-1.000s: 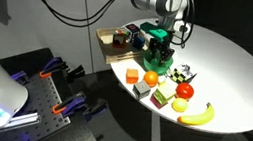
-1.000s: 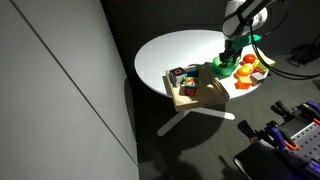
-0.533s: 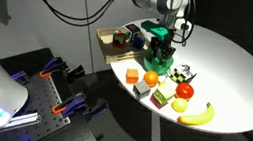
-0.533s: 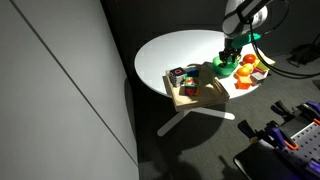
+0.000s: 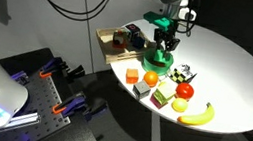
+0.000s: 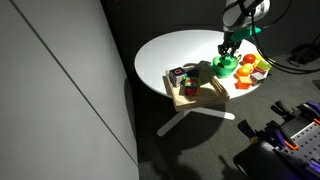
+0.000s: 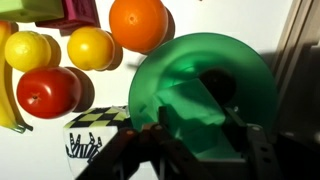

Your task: Put the green block in the box

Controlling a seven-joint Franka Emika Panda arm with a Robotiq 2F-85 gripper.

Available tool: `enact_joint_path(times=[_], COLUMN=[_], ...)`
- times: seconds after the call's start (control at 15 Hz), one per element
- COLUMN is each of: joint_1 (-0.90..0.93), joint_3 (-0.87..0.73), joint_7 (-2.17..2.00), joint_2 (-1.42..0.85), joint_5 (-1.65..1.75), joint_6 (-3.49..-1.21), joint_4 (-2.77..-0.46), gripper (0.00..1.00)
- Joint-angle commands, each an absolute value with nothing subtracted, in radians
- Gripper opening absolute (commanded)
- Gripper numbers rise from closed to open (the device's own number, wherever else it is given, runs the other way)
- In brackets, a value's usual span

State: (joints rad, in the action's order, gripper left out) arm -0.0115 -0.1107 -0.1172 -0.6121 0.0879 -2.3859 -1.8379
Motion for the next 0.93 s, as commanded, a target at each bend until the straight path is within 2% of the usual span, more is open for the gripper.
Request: enact_joint_path(times=[0.0, 0.87], joint_1=[-0.015, -0.029], joint_3=[-0.089, -0.006], joint_7=[-0.118, -0.067], joint_2=[-0.531, -0.412], joint_5=[0.066, -0.083], joint_6=[-2.377, -2.333], joint_4=[-1.874, -1.921], gripper=[0.32, 0.32])
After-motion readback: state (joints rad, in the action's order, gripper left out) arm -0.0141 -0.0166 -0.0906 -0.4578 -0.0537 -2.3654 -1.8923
